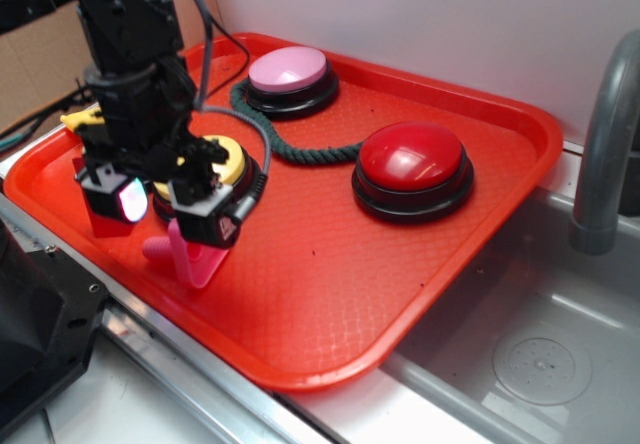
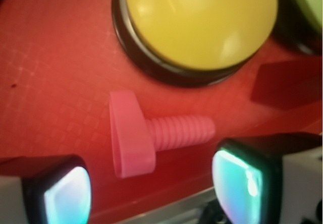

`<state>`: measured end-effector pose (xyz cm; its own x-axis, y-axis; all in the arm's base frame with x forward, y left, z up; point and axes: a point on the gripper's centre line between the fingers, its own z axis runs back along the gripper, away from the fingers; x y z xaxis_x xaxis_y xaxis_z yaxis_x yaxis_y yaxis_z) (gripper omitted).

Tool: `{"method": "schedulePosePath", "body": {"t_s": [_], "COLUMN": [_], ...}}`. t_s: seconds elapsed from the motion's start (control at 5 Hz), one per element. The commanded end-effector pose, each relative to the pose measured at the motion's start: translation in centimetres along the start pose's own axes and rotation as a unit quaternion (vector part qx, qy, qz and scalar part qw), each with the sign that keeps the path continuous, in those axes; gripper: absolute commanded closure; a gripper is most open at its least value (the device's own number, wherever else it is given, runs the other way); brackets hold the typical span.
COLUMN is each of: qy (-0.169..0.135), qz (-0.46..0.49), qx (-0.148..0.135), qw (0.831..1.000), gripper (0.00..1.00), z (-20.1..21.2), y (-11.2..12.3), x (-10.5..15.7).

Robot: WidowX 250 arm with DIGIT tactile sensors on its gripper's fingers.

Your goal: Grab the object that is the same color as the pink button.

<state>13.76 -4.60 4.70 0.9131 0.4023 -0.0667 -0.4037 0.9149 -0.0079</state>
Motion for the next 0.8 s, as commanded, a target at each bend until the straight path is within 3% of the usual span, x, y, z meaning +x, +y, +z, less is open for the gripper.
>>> {"method": "schedulePosePath", "body": {"t_s": [0.0, 0.2, 0.4, 0.6], "qy": [0.017, 0.018, 0.016, 0.009], "qz": [0.033, 0.039, 0.048, 0.054], "qx": [-0.032, -0.031, -0.033, -0.028], "qw": [0.999, 0.999, 0.998, 0.998], "gripper": [0.0, 0.0, 0.19, 0.86], "z": [-1.79, -2.12, -2.28, -2.1], "y": [-0.1, -0.07, -0.04, -0.08], "x": [0.26, 0.41, 0.46, 0.51]}}
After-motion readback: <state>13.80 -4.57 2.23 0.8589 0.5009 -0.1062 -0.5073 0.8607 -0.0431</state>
